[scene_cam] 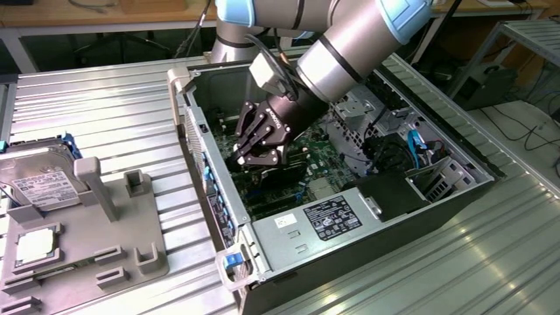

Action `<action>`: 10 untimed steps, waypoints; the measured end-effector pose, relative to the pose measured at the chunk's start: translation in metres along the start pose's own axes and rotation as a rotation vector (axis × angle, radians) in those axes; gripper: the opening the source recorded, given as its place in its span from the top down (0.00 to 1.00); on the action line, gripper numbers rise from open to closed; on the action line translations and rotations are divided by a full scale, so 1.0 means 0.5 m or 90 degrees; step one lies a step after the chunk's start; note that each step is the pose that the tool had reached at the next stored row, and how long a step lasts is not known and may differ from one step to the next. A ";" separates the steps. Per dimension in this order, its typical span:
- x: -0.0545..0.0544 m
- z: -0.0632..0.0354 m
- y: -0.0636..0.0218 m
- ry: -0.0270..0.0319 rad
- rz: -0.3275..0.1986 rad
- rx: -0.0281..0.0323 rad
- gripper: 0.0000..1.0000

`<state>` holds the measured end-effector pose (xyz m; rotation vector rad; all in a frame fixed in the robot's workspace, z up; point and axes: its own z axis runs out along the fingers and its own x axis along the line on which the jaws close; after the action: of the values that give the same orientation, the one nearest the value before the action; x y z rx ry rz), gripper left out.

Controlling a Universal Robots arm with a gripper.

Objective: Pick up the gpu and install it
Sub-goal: 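Press down on the gpu until it lock into place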

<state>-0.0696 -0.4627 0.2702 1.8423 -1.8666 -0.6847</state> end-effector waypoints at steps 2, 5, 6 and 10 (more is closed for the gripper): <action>0.000 0.001 0.000 0.0001 0.000 -0.0003 0.89; -0.001 0.002 0.000 0.0001 0.000 -0.0005 0.89; -0.001 0.003 -0.001 0.0001 0.000 -0.0005 0.89; -0.005 0.004 -0.001 0.0000 0.000 -0.0005 0.89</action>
<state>-0.0703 -0.4600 0.2682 1.8418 -1.8661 -0.6852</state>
